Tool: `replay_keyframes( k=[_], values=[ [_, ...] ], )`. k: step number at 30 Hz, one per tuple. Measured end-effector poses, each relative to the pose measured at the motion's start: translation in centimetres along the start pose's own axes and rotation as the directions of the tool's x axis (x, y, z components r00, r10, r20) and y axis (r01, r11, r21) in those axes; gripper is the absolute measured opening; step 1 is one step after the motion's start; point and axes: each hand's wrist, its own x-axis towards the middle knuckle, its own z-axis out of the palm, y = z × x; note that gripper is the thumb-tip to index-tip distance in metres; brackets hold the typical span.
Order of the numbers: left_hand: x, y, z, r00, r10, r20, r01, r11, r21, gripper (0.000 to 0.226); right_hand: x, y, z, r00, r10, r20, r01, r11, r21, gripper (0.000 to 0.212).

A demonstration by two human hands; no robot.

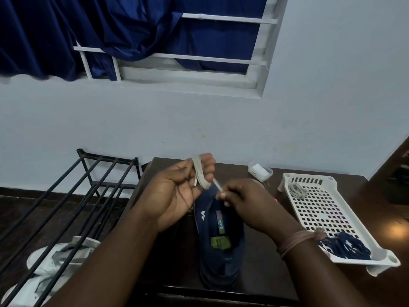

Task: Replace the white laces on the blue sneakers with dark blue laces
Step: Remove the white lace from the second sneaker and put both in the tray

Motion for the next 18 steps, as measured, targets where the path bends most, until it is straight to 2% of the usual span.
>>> replay_keyframes(
  k=[3,5,6,7,8,9,10,12,15,16,17,18],
  values=[
    [0.6,-0.2,-0.3,0.984,0.110,-0.138,-0.114,0.993,-0.028,0.035,-0.4,-0.6,1.1,0.977,0.021,0.213,-0.017,1.000,-0.018,0.019],
    [1.0,-0.6,-0.4,0.961,0.161,-0.227,-0.135,0.983,0.123,0.034,-0.5,-1.2,1.3,0.961,0.009,0.278,-0.002,1.000,-0.024,0.018],
    [1.1,-0.9,-0.3,0.947,0.194,-0.255,-0.124,0.956,0.266,0.035,-0.5,-1.5,1.3,0.957,0.003,0.292,-0.001,1.000,-0.006,0.017],
    [1.0,-1.1,-0.1,0.935,0.235,-0.267,-0.099,0.893,0.438,0.035,-0.5,-1.8,1.1,0.954,0.005,0.299,-0.013,1.000,0.024,0.018],
    [0.8,-1.3,0.0,0.922,0.287,-0.260,-0.074,0.790,0.609,0.034,-0.5,-1.9,1.0,0.953,0.015,0.302,-0.032,0.998,0.054,0.018],
    [0.7,-1.4,0.1,0.912,0.337,-0.235,-0.063,0.681,0.730,0.032,-0.5,-1.9,0.8,0.954,0.024,0.300,-0.047,0.996,0.070,0.018],
    [0.7,-1.6,-0.1,0.902,0.377,-0.211,-0.072,0.614,0.786,0.031,-0.6,-1.9,0.5,0.957,0.033,0.290,-0.055,0.996,0.069,0.018],
    [0.9,-1.4,-0.6,0.880,0.426,-0.209,-0.114,0.618,0.778,0.031,-0.7,-1.6,-0.2,0.966,0.050,0.254,-0.064,0.997,0.047,0.020],
    [1.5,-0.5,-1.4,0.842,0.452,-0.293,-0.203,0.769,0.606,0.034,-0.9,-1.1,-1.2,0.968,0.080,0.239,-0.080,0.997,-0.009,0.028],
    [1.5,-0.3,-1.5,0.836,0.450,-0.314,-0.208,0.789,0.578,0.034,-1.0,-1.0,-1.4,0.964,0.067,0.256,-0.066,0.998,-0.013,0.029],
    [1.6,-0.2,-1.6,0.833,0.449,-0.322,-0.186,0.776,0.603,0.033,-1.1,-1.1,-1.5,0.962,0.038,0.270,-0.044,0.999,0.015,0.029],
    [1.4,-0.2,-1.6,0.837,0.450,-0.313,-0.136,0.723,0.677,0.032,-1.1,-1.3,-1.4,0.965,-0.001,0.263,-0.018,0.997,0.073,0.028]
  ],
)
